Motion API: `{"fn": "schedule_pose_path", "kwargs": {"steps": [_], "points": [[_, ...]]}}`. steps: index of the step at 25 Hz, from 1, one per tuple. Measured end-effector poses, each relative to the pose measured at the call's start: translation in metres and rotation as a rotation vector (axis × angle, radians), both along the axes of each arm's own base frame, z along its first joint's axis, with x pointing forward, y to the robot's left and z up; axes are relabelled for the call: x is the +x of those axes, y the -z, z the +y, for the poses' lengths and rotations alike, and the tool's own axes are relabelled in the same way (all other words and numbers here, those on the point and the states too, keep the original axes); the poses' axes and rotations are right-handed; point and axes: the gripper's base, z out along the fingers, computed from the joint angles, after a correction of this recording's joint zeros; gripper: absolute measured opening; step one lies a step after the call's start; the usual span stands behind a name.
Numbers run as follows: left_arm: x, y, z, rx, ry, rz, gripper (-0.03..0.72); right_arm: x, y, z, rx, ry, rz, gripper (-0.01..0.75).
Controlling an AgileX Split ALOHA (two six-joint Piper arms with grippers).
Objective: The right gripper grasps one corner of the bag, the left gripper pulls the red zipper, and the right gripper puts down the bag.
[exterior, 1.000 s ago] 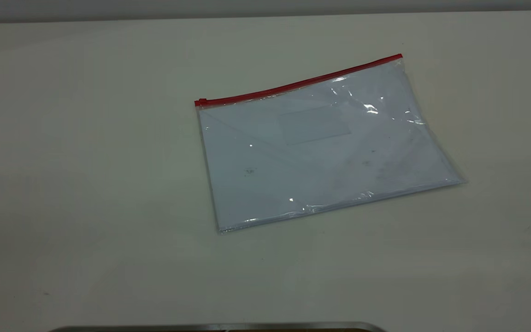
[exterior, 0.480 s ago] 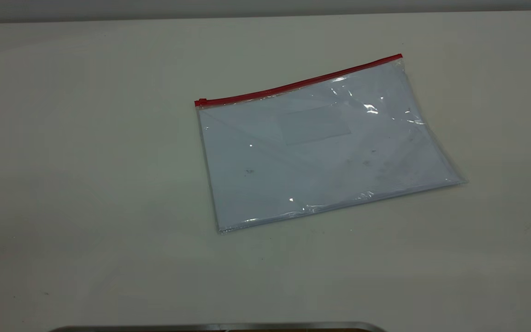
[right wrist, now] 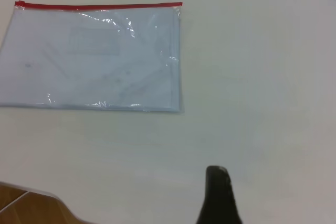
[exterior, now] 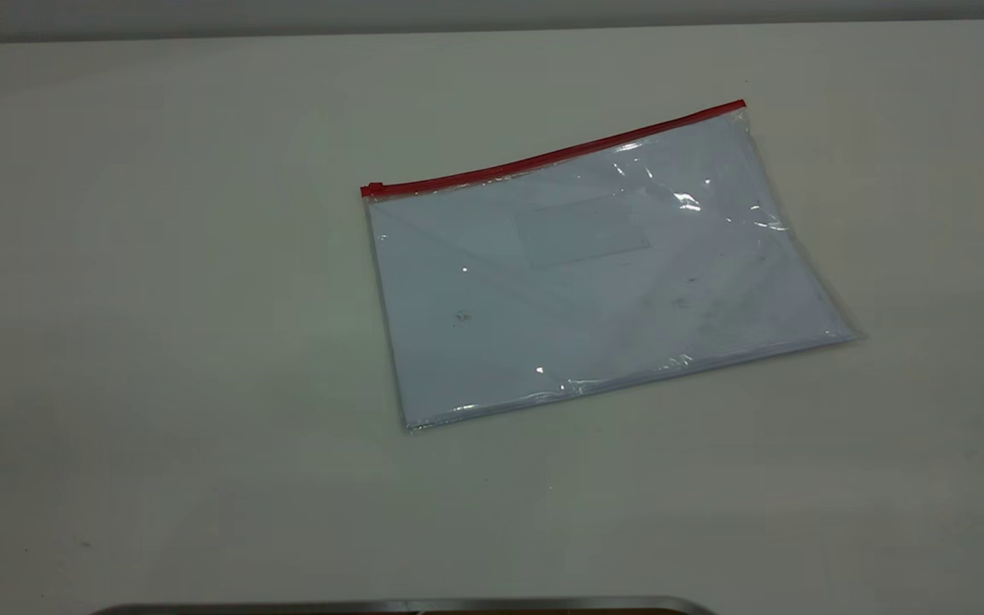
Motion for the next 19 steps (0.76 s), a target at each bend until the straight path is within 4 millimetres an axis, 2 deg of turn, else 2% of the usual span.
{"fn": "schedule_pose_path", "kwargs": {"steps": [19], "points": [[0.0, 0.0, 0.0, 0.0, 0.0, 0.0, 0.59, 0.0002, 0.0001, -0.002, 0.01, 0.031, 0.003, 0.591]]}}
